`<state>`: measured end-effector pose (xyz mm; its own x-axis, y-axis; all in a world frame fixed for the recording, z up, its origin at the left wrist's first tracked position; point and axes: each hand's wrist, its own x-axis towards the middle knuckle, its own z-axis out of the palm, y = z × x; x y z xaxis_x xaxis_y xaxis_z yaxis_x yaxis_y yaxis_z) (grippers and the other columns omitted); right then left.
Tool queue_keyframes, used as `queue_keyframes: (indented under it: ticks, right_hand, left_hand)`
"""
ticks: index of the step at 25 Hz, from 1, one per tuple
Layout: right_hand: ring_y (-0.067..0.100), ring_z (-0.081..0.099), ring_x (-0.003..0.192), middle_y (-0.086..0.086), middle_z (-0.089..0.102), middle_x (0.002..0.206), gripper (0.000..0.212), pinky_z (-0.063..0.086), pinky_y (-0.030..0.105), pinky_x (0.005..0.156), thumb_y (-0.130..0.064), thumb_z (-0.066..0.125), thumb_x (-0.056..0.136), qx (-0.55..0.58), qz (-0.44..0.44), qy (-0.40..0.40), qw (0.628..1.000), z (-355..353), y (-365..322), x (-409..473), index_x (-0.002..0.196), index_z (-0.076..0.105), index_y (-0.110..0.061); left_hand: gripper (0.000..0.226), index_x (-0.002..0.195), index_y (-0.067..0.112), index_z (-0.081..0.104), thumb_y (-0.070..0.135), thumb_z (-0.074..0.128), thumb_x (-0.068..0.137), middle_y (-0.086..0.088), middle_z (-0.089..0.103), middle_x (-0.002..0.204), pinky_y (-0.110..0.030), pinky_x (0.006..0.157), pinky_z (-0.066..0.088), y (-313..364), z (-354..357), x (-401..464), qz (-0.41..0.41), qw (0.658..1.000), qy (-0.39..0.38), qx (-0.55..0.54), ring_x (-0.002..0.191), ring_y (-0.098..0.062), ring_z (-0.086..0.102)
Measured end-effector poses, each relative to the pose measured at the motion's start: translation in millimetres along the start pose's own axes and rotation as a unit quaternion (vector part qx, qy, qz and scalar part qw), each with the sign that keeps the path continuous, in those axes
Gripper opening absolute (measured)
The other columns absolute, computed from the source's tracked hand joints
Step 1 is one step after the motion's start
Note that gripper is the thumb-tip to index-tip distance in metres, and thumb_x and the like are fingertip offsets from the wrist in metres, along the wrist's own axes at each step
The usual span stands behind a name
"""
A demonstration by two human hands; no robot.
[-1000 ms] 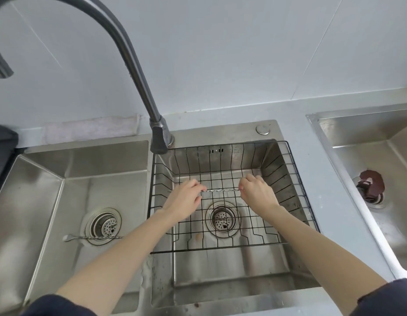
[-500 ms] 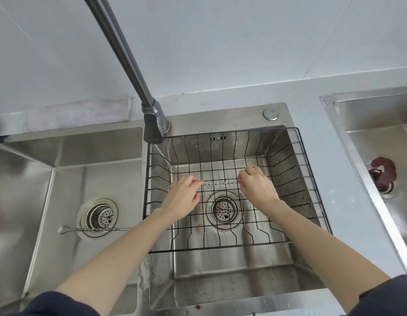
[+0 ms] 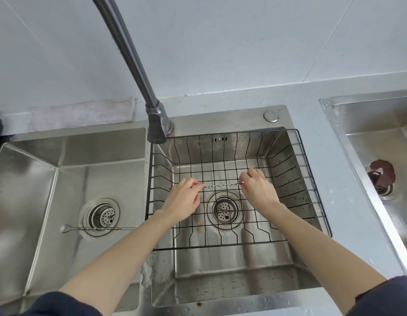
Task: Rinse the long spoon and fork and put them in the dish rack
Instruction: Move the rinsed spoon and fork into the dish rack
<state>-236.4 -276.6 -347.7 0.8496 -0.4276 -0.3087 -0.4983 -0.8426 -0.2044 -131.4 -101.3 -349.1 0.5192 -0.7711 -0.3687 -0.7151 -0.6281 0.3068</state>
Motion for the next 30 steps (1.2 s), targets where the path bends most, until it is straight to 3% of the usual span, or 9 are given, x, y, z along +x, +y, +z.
queue_keyframes:
  ticks: [7, 15, 23, 30]
  right_hand:
    - [0.027, 0.044, 0.123, 0.009, 0.054, 0.125, 0.029, 0.042, 0.037, 0.096, -0.011, 0.042, 0.095, -0.035, -0.007, -0.006, 0.999, -8, -5, -10, 0.122, 0.054, -0.009]
    - [0.024, 0.045, 0.127, 0.005, 0.056, 0.132, 0.035, 0.035, 0.036, 0.105, -0.012, 0.042, 0.094, -0.052, -0.022, 0.02, 0.998, -35, -26, -32, 0.129, 0.051, -0.01]
    - [0.026, 0.047, 0.125, 0.006, 0.057, 0.13, 0.035, 0.034, 0.037, 0.106, -0.018, 0.045, 0.094, -0.063, -0.064, 0.05, 0.995, -53, -83, -59, 0.128, 0.05, -0.012]
    - [0.026, 0.049, 0.123, 0.007, 0.059, 0.129, 0.034, 0.035, 0.036, 0.105, -0.017, 0.043, 0.094, -0.046, -0.086, 0.072, 0.993, -44, -152, -74, 0.126, 0.053, -0.011]
  left_hand:
    - [0.041, 0.135, 0.018, 0.04, 0.016, 0.037, 0.094, -0.002, 0.044, 0.137, -0.036, 0.11, 0.027, 2, -12, -8, -0.009, 1.0, 0.02, 0.015, 0.128, -0.02, 0.038]
    - [0.043, 0.138, 0.017, 0.036, 0.018, 0.037, 0.094, -0.003, 0.044, 0.141, -0.037, 0.113, 0.023, 4, -44, -35, -0.006, 0.995, 0.091, 0.042, 0.132, -0.019, 0.038]
    - [0.043, 0.138, 0.017, 0.036, 0.02, 0.037, 0.095, -0.002, 0.044, 0.142, -0.035, 0.115, 0.022, -21, -71, -84, -0.01, 0.987, 0.155, 0.045, 0.133, -0.017, 0.038]
    - [0.044, 0.138, 0.016, 0.036, 0.019, 0.038, 0.094, -0.003, 0.042, 0.145, -0.033, 0.113, 0.023, -70, -79, -132, -0.034, 0.986, 0.151, 0.058, 0.133, -0.019, 0.037]
